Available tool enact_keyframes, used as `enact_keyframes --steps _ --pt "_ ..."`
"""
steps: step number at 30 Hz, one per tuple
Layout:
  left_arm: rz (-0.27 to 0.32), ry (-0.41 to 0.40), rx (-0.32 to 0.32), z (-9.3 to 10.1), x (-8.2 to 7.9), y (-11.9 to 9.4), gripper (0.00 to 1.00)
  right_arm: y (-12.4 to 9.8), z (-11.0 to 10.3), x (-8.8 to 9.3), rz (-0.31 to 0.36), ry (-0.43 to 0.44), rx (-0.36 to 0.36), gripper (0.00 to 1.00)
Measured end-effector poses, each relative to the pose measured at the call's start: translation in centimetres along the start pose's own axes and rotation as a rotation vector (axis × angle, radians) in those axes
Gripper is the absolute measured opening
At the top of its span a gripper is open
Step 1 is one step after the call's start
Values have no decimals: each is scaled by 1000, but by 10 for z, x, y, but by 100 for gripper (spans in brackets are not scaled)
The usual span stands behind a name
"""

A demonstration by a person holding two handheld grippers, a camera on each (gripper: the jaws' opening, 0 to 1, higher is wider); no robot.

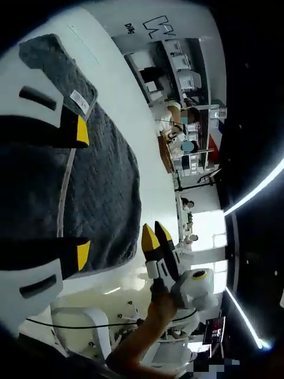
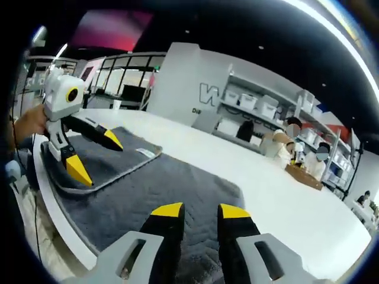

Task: Open the folded towel by lifting each exposed corner and separating the folded layers until the towel lies flat within the target outline without major curled edges

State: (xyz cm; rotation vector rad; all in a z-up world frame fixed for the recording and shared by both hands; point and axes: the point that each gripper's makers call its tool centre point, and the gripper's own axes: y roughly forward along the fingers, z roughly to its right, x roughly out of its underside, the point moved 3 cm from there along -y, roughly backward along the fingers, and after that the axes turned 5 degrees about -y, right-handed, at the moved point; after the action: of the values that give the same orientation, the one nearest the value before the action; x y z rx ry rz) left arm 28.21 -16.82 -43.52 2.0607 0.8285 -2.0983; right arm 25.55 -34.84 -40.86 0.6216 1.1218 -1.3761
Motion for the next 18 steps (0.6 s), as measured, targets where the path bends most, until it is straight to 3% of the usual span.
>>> enact_keyframes --steps 6,12,18 --pt "2 -14 7 6 2 -7 59 2 -2 -4 0 -9 -6 17" --pt "-6 79 -20 27 2 -13 58 4 -4 -4 -5 -17 -4 17" --pt "-25 114 -37 39 8 -15 57 4 -9 -4 -6 -18 -16 17"
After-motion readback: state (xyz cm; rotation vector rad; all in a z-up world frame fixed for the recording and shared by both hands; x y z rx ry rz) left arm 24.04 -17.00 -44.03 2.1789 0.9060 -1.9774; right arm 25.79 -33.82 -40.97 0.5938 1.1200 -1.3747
